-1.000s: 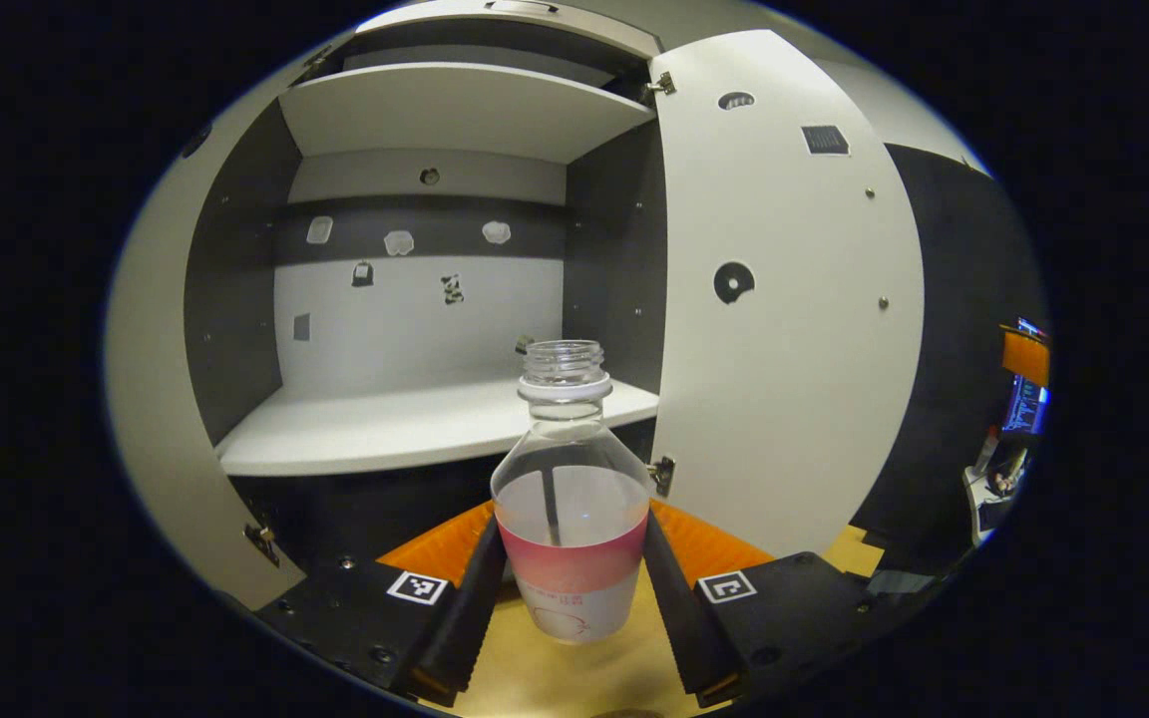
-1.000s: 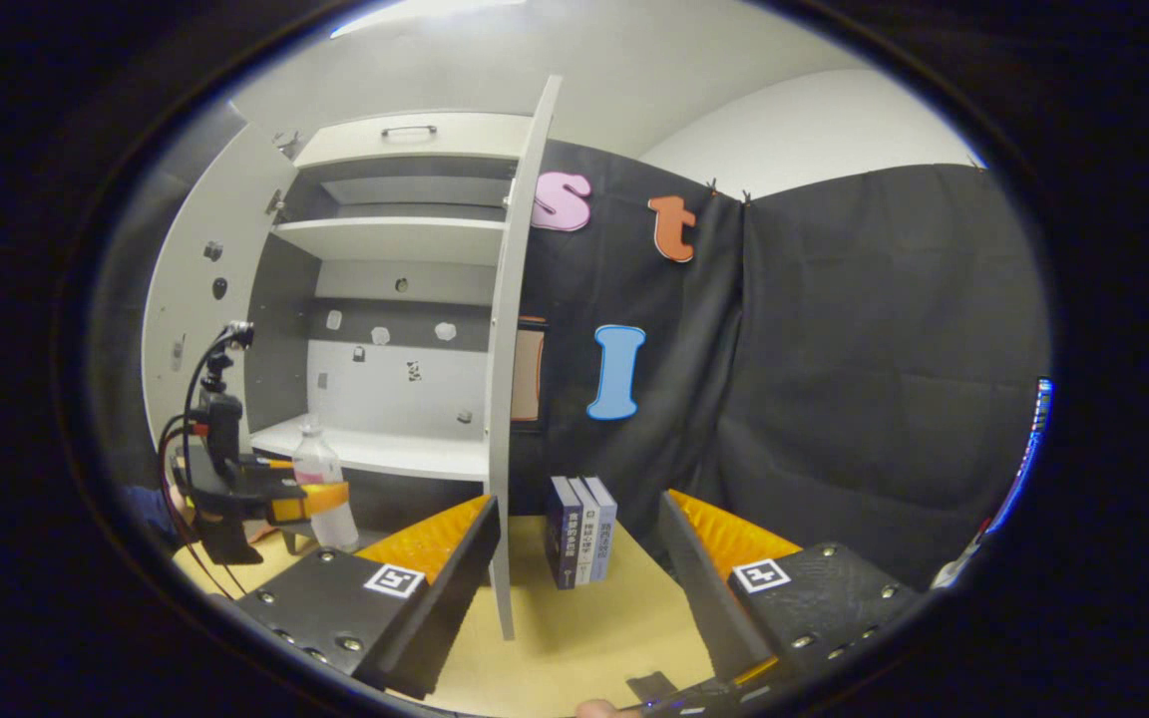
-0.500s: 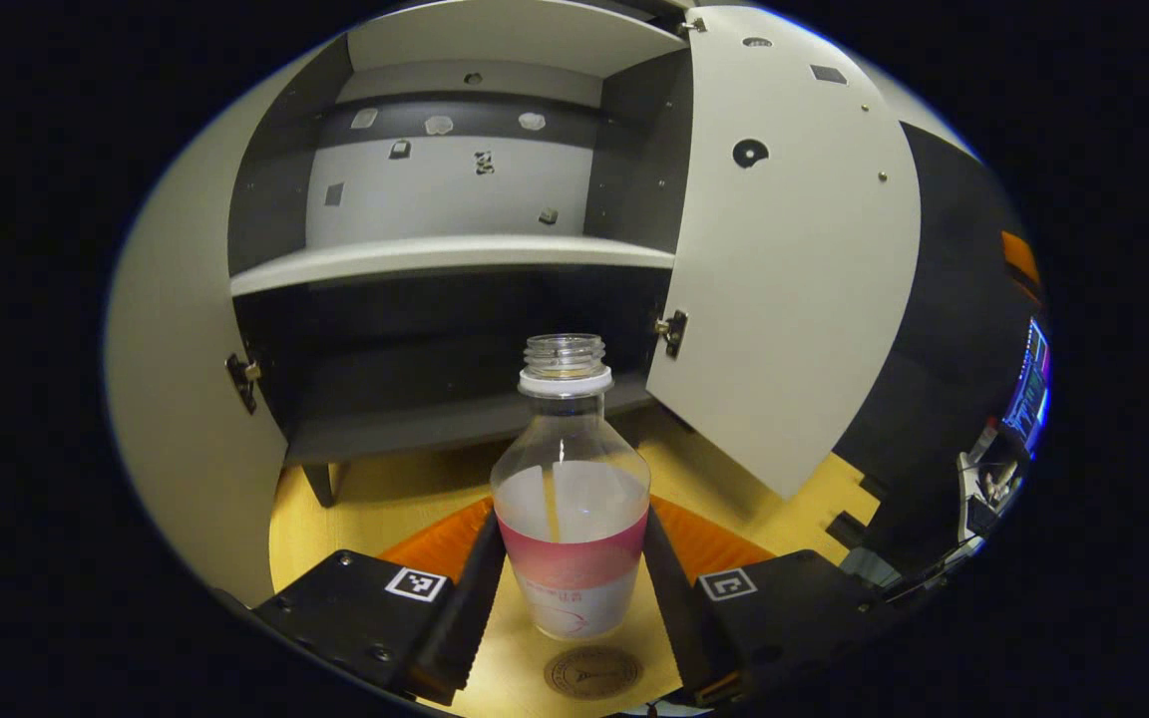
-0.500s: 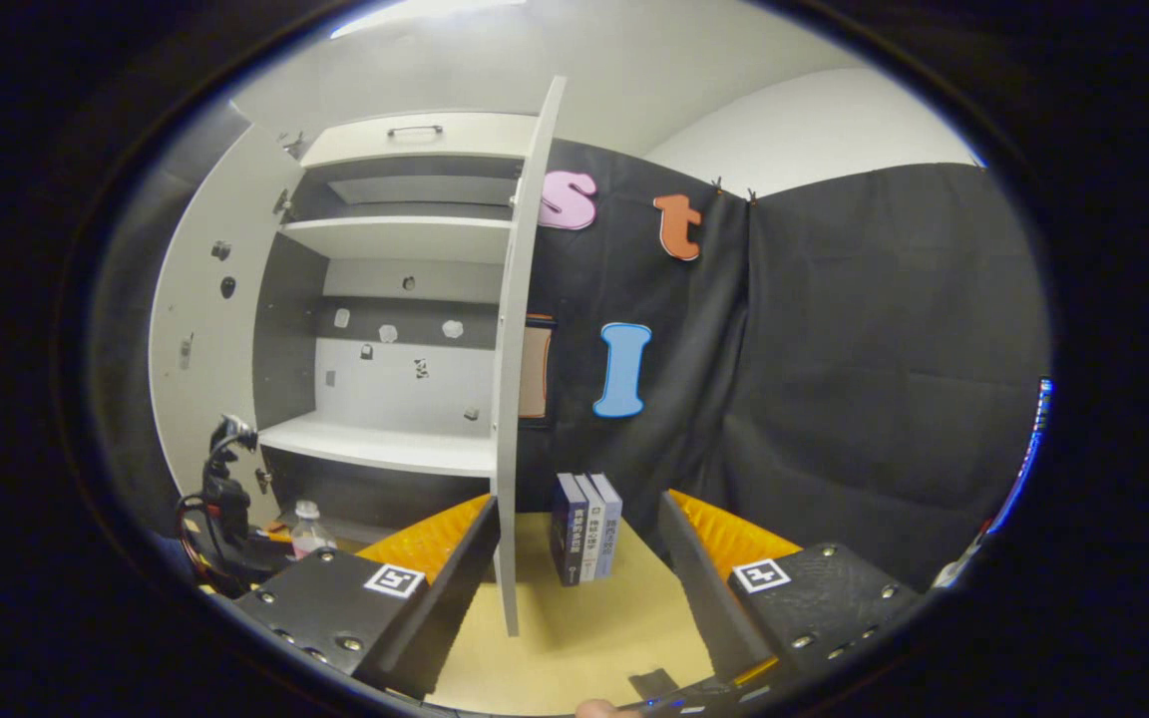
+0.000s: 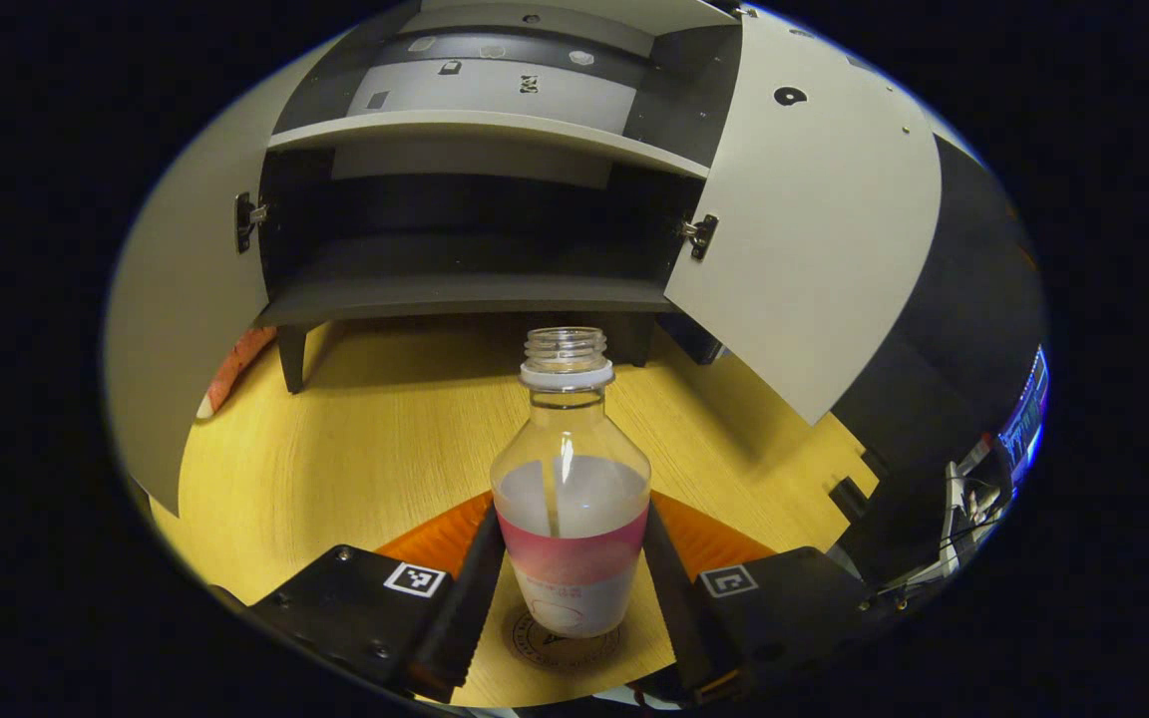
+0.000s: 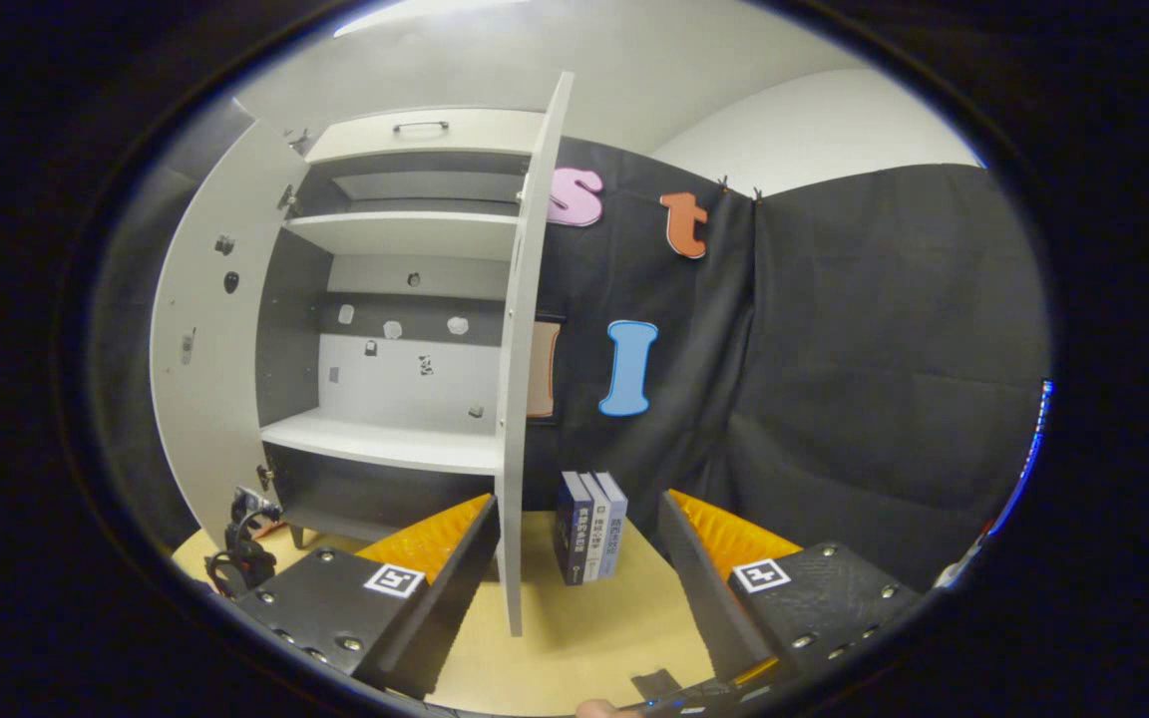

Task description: Grasp the bottle in the cabinet with the left hand and place it on the coaster, then close the right door with the right hand and the left door with the left hand.

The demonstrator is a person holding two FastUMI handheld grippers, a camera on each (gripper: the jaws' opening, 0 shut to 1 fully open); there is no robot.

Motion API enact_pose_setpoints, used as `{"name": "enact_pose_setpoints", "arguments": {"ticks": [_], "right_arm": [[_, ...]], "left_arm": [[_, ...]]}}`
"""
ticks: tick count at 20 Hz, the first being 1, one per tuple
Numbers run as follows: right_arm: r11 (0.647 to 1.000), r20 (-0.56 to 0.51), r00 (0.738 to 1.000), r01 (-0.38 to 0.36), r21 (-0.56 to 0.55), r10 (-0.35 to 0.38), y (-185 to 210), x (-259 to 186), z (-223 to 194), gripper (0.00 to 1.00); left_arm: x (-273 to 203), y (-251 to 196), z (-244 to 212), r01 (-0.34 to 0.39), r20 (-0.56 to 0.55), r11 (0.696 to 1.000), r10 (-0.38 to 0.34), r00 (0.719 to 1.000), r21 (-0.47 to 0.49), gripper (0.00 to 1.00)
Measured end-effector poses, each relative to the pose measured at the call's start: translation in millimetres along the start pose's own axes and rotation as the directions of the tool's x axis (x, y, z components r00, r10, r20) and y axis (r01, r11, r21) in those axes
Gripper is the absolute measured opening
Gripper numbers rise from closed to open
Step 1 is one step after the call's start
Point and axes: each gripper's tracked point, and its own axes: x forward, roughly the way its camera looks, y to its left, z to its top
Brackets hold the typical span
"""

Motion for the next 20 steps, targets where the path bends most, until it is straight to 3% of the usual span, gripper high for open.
{"name": "enact_pose_setpoints", "arguments": {"ticks": [5, 9, 15, 20], "right_arm": [[1.0, -0.015, 1.0, 0.01, 0.007, -0.009, -5.3, 2.7, -4.8, 0.97], [1.0, -0.021, 1.0, -0.001, 0.004, 0.001, -1.2, 5.8, -6.7, 0.94], [1.0, -0.028, 0.999, -0.024, -0.001, 0.024, 5.9, 7.3, -10.8, 0.97], [0.999, -0.029, 0.999, -0.032, 0.019, 0.032, 7.3, 7.7, -12.0, 0.94]], "left_arm": [[3.8, 3.2, -27.8, -0.022, -0.022, 0.999, 0.023, 0.999, 0.043, 0.78], [2.2, -2.6, -29.4, -0.014, -0.002, 1.0, 0.014, 1.0, 0.023, 0.8], [-9.7, -11.1, -37.7, -0.012, 0.008, 0.996, 0.012, 1.0, 0.09, 0.79], [-22.5, -12.0, -46.3, -0.019, -0.006, 0.996, 0.02, 1.0, 0.082, 0.79]]}}
